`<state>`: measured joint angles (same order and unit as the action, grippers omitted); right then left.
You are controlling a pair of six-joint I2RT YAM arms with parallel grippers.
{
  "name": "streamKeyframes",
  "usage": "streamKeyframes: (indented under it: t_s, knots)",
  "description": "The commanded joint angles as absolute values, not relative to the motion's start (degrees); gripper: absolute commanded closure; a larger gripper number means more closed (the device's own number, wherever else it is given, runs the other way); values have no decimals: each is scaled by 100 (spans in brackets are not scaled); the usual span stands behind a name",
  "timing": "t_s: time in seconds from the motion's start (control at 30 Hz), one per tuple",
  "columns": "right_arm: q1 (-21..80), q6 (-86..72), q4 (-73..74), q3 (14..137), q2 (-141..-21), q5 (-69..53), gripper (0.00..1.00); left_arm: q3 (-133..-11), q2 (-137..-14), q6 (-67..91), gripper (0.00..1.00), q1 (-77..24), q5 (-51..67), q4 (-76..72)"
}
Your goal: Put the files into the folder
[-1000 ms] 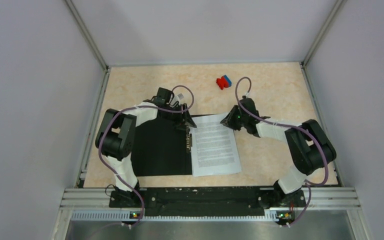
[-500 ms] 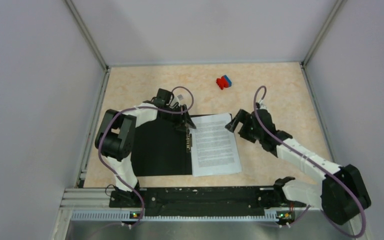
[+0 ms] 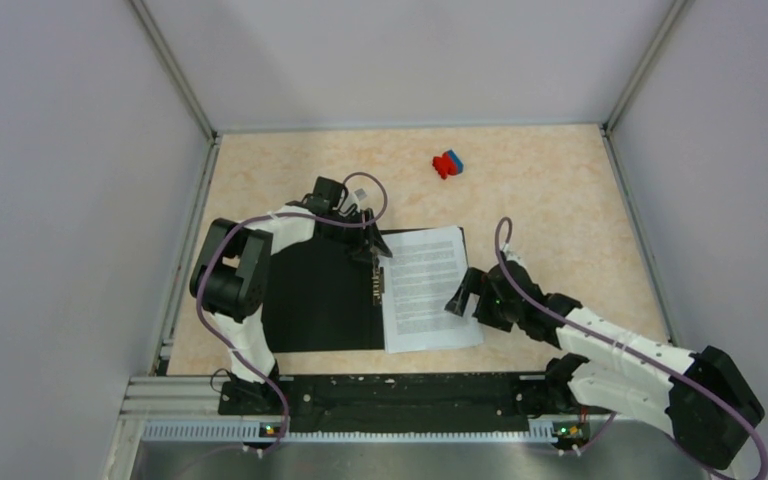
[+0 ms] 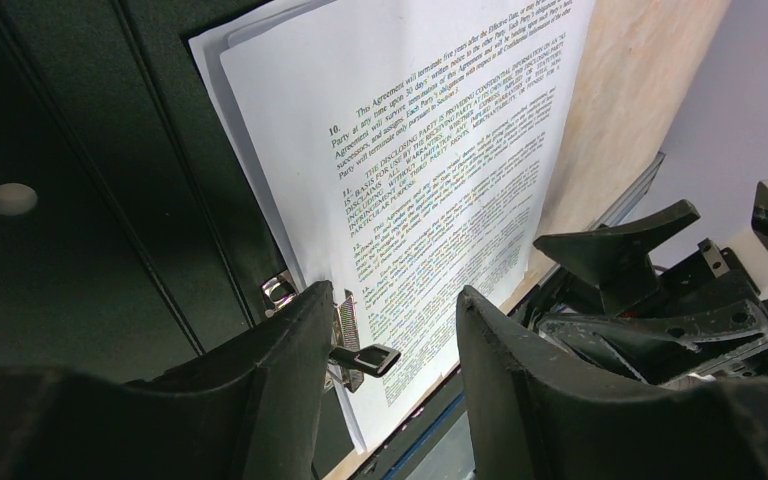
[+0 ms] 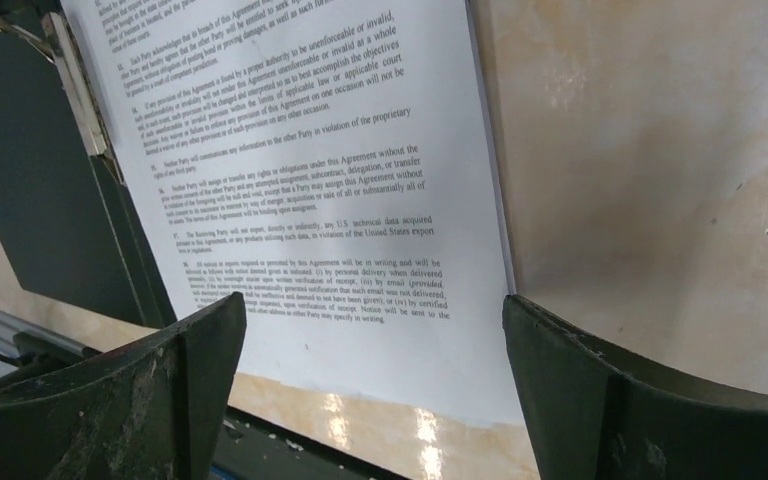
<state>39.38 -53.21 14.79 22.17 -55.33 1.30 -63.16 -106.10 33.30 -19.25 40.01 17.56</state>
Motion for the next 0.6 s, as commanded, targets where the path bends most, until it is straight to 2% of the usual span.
streamKeyframes:
  t_s: [0.0, 0.43, 0.57]
  knots:
    - [4188, -5624, 1785, 2277, -5360, 378, 1, -6337, -10433, 3340, 46, -1945, 4014, 1556]
    - [4562, -5764, 1666, 2426, -5562, 394, 1, -6346, -10477, 3340, 47, -1947, 4019, 1547]
    - [4539, -5590, 2228, 2604, -5441, 928, 1, -6345, -10468, 3330, 47, -1951, 4019, 1561]
